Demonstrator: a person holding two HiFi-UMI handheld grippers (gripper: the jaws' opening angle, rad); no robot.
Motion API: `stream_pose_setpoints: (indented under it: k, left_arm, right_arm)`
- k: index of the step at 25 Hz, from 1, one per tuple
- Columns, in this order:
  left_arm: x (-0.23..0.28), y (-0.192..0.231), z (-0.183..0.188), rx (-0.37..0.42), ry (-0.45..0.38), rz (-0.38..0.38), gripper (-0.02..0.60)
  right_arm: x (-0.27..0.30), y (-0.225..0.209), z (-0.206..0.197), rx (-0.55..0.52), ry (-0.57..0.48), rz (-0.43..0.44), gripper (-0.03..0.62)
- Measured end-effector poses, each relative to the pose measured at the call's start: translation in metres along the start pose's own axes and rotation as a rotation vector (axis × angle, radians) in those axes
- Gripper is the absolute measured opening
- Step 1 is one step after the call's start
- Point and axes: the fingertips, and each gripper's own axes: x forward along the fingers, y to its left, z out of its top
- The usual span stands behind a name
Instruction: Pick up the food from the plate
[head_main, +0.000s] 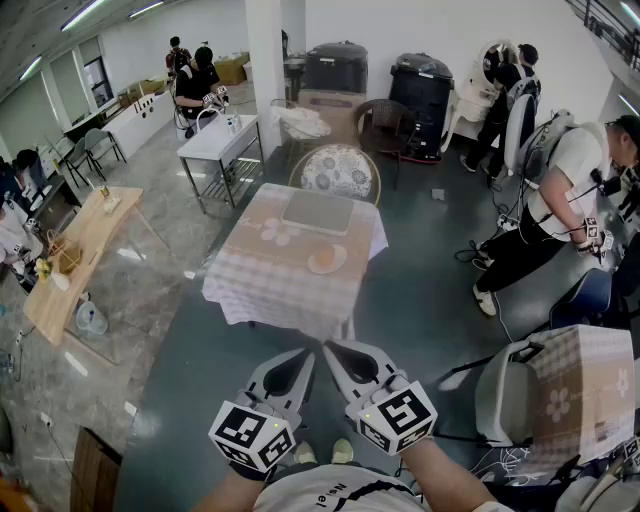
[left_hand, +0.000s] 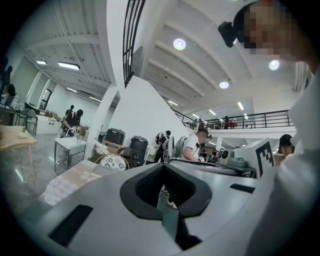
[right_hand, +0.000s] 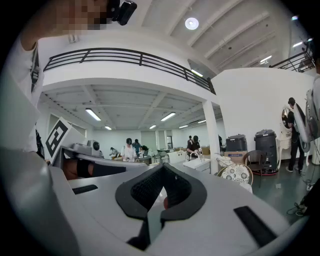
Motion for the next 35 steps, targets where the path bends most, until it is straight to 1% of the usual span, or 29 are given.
stream_pose_setpoints:
  k: [4, 6, 9, 10, 11, 15, 20, 25, 30, 33, 35]
  left_arm:
    - [0.004, -0.002, -0.003, -0.002, 0.002, -0.007, 0.006]
    - [0.004, -0.004, -0.004, -0.012, -0.004, -0.019, 0.006]
    - [0.003, -0.006, -0.006, -0.023, -0.019, -0.028, 0.006]
    - [0.003, -0.005, -0.007, -0.025, -0.021, -0.021, 0.006]
    - [0.004, -0.004, -0.008, -0.027, -0.020, -0.012, 0.006]
    - [0.012, 0.000, -0.013, -0.023, -0.005, 0.019, 0.006]
    - [0.031, -0.005, -0.016, -0.007, -0.001, 0.035, 0.006]
    - [0.047, -0.012, -0.017, -0.004, -0.008, 0.055, 0.006]
    - [0.061, -0.008, -0.021, -0.007, 0.001, 0.073, 0.006]
    - [0.068, 0.002, -0.020, -0.001, 0.001, 0.073, 0.006]
    - [0.073, 0.012, -0.020, 0.004, 0.001, 0.071, 0.006]
  right_arm:
    - [-0.002, -0.002, -0.001, 0.013, -0.005, 0.012, 0.006]
    - [-0.006, -0.005, 0.001, 0.085, -0.040, 0.042, 0.006]
    - [-0.019, -0.024, 0.008, 0.256, -0.116, 0.072, 0.008]
    - [-0.022, -0.032, 0.009, 0.289, -0.129, 0.071, 0.008]
    - [-0.024, -0.039, 0.008, 0.300, -0.133, 0.064, 0.008]
    - [-0.024, -0.047, 0.001, 0.278, -0.118, 0.047, 0.009]
    - [-0.025, -0.052, -0.006, 0.245, -0.091, 0.059, 0.009]
    - [-0.028, -0.064, -0.013, 0.239, -0.069, 0.069, 0.013]
    - [-0.023, -0.082, -0.018, 0.243, -0.046, 0.041, 0.039]
    - [-0.012, -0.088, -0.022, 0.244, -0.037, 0.027, 0.073]
    - [-0.002, -0.093, -0.026, 0.245, -0.032, 0.021, 0.080]
